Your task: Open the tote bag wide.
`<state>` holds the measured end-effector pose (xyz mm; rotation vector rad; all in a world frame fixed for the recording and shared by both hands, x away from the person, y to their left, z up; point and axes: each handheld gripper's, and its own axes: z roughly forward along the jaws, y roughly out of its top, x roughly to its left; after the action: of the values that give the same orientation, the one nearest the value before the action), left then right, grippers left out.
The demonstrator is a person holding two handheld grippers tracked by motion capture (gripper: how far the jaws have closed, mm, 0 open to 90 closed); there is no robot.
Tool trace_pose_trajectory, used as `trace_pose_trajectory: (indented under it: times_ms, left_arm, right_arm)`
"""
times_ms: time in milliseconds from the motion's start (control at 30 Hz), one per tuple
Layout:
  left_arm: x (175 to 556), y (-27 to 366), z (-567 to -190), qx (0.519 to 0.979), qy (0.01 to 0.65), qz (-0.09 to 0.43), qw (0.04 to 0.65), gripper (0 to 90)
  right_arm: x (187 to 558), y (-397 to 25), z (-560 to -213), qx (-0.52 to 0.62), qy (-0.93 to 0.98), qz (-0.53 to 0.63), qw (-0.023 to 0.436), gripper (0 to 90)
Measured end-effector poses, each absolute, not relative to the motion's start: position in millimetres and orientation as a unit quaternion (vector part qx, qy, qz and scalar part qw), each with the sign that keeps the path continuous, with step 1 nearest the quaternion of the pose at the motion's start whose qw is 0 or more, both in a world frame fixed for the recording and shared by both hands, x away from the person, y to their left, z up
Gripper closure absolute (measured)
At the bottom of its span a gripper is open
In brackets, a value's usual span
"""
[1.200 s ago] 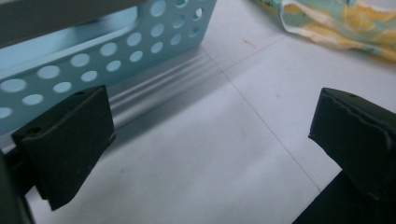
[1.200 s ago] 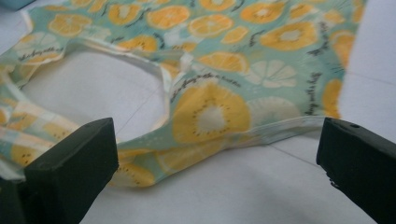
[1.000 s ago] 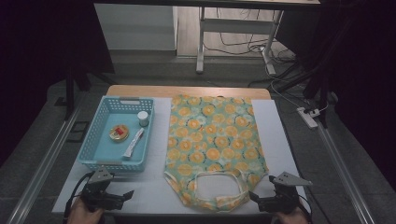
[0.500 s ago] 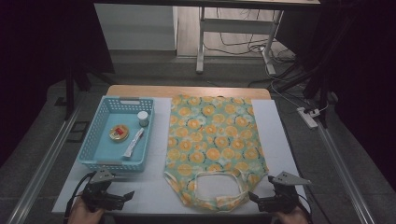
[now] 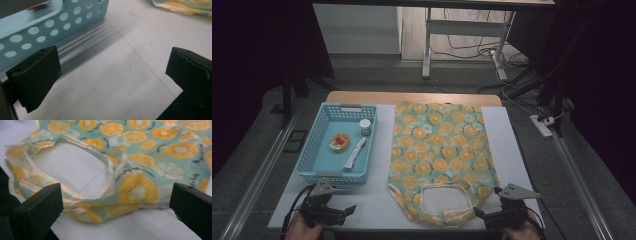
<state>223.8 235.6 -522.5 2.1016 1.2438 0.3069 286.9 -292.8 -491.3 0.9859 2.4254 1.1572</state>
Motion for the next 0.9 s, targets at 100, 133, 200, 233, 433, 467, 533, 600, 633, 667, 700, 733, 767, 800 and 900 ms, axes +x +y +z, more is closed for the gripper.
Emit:
trace_pose_trajectory:
  times_ms: [100,133,200,233,433,467,533,600,633,667,700,733,767,800,900]
  left_arm:
    - [224.1,235.2,-522.7,0.806,0.476,0.117,0.332,0.0]
    - [224.1,235.1,-522.7,0.805,0.476,0.117,0.333,0.0]
    - [223.9,234.9,-522.7,0.805,0.476,0.118,0.333,0.0]
    - [223.9,234.9,-522.6,0.806,0.474,0.119,0.333,0.0]
    - [223.6,233.8,-522.6,0.808,0.472,0.12,0.33,0.0]
    - [223.6,234.0,-522.6,0.808,0.472,0.12,0.331,0.0]
    - [223.8,234.5,-522.6,0.808,0.473,0.119,0.332,0.0]
    - [223.9,234.5,-522.7,0.807,0.474,0.119,0.332,0.0]
    - [223.8,234.4,-522.7,0.807,0.474,0.119,0.332,0.0]
    - [223.8,234.4,-522.6,0.807,0.473,0.119,0.332,0.0]
    - [223.7,234.3,-522.6,0.808,0.473,0.119,0.332,0.0]
    - [223.7,234.1,-522.6,0.808,0.472,0.119,0.332,0.0]
    - [223.7,233.8,-522.8,0.807,0.473,0.119,0.333,0.0]
    - [223.9,234.0,-522.7,0.808,0.472,0.119,0.332,0.0]
    - [223.9,234.1,-522.7,0.808,0.472,0.119,0.332,0.0]
  right_arm:
    - [286.8,-288.1,-489.2,0.334,0.843,0.398,0.138,0.0]
    - [286.9,-286.5,-488.4,0.331,0.844,0.398,0.138,0.0]
    - [287.4,-282.7,-486.9,0.326,0.847,0.399,0.132,0.0]
    - [287.4,-282.7,-486.9,0.326,0.847,0.399,0.132,0.0]
    - [286.1,-266.5,-485.2,0.311,0.859,0.386,0.128,0.0]
    - [285.9,-263.6,-484.9,0.309,0.86,0.385,0.127,0.0]
    - [285.3,-255.1,-484.2,0.295,0.867,0.383,0.12,0.0]
    - [285.4,-252.1,-484.1,0.291,0.869,0.383,0.117,0.0]
    - [286.2,-245.9,-484.2,0.288,0.871,0.383,0.112,0.0]
    - [286.6,-242.8,-484.6,0.286,0.872,0.382,0.11,0.0]
    - [286.6,-242.8,-484.6,0.286,0.872,0.382,0.11,0.0]
    - [287.1,-239.8,-485.1,0.283,0.874,0.381,0.106,0.0]
    - [287.5,-236.8,-485.7,0.279,0.876,0.379,0.103,0.0]
    - [287.7,-233.5,-486.2,0.274,0.879,0.377,0.102,0.0]
    - [288.7,-224.2,-487.2,0.264,0.884,0.372,0.1,0.0]
